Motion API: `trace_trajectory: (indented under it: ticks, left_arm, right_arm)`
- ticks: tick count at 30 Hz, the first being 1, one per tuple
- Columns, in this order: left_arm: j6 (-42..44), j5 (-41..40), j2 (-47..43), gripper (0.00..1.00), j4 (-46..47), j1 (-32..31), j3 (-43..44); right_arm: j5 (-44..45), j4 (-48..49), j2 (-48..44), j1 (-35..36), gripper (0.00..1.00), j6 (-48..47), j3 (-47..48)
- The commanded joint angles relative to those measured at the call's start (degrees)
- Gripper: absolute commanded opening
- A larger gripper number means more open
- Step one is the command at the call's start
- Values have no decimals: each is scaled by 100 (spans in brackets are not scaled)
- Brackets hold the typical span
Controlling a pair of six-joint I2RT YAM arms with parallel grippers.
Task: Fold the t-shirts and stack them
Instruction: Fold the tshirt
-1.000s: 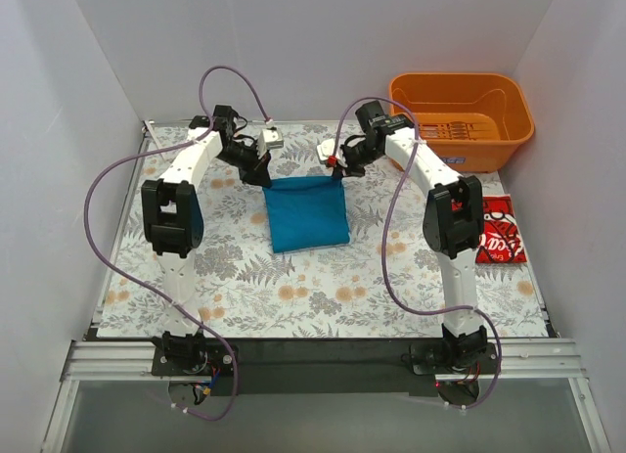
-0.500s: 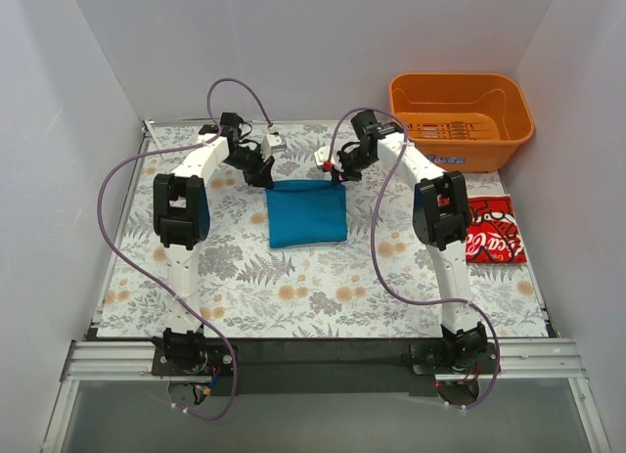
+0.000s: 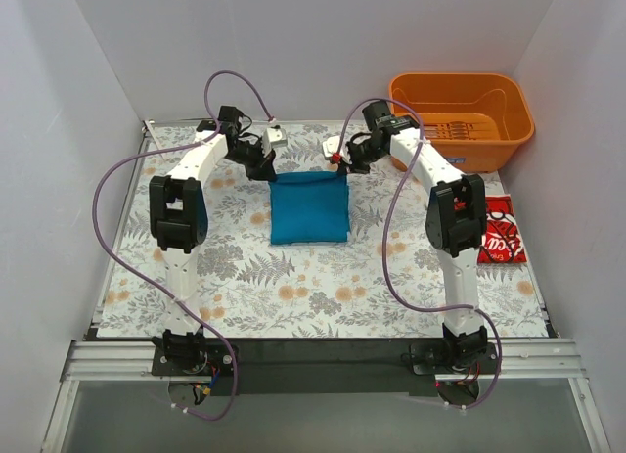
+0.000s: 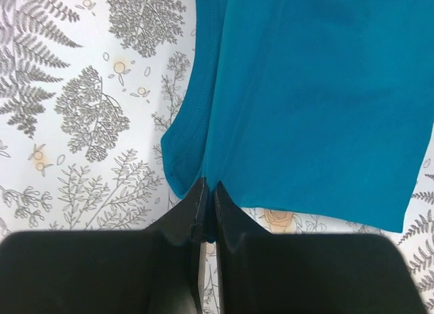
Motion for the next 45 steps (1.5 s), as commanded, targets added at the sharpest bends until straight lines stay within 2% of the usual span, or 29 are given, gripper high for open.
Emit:
trace_trajectory:
  ticks: [1,8,11,16,18,22,24,25,27,28,30,31,32,33,34,36,38,39,40,42,44,45]
  left_arm:
    - [-56,-102,-168,0,368,-6,221]
    - [-249,-549,349,1,904,-146,292]
    - [-363,-875,570,4,1203,-155,318]
    - [-442,-1077,922,16,1651,-164,397]
    - [-504,-1139,1036,17,1661,-199,476]
    - [-566,-1025,836,17,1363,-234,328]
    - [-600,-990,625,18,1335,-243,-111]
    - [-679,-972,450,23,1353,-243,-251]
    - [-1003,-989,351,28,1484,-243,-385]
    - [-1188,-1042,334,29,1563,-234,-350]
    - [-1774,-1139,360,35,1660,-199,-8]
    - [-1979,-1130,386,40,1661,-121,132]
    - [-2294,-1095,386,49,1687,-68,291]
    - [-2558,-1086,360,52,1792,-24,501]
    - [-3100,-964,316,54,1819,72,581]
    - [-3543,-771,46,65,2011,143,460]
    - [-4246,-525,-254,67,2266,161,144]
    - [-4509,-402,-560,67,2589,152,-318]
    - [-5017,-287,-720,66,2810,144,-532]
    - [-5424,99,-992,64,3153,109,-893]
    - [-5862,537,-1055,59,3190,3,-1183]
    - [-6022,714,-1133,58,3277,-58,-1298]
  right_arm:
    - [200,-27,296,-194,1,64,349]
    - [323,104,770,-229,1,-103,543]
    - [489,245,981,-220,1,-33,578]
    - [727,499,1158,-238,1,46,526]
    - [841,623,1211,-229,1,81,482]
    - [833,1035,1281,-203,1,-7,368]
    - [903,1159,1334,-124,1,28,359]
    - [955,1290,1342,-106,3,211,350]
    - [1087,1440,1281,-89,17,458,289]
    - [1131,1519,1185,-89,32,668,254]
    - [1333,1651,1062,-88,45,959,236]
    - [1395,1669,913,-89,53,1247,236]
    - [1456,1713,816,-97,59,1415,244]
    - [1457,1757,719,-106,66,1626,253]
    - [1440,1783,501,-115,78,1906,262]
    - [1299,1845,280,-115,82,2601,253]
    - [993,1906,-54,-115,84,3319,210]
    - [861,1985,-151,-115,84,3568,148]
    - [572,2020,-291,-115,81,3814,122]
    - [272,2091,-354,-115,75,4672,113]
    - [-211,2100,-301,-106,70,5264,165]
    - [-370,2100,-231,-115,68,5867,174]
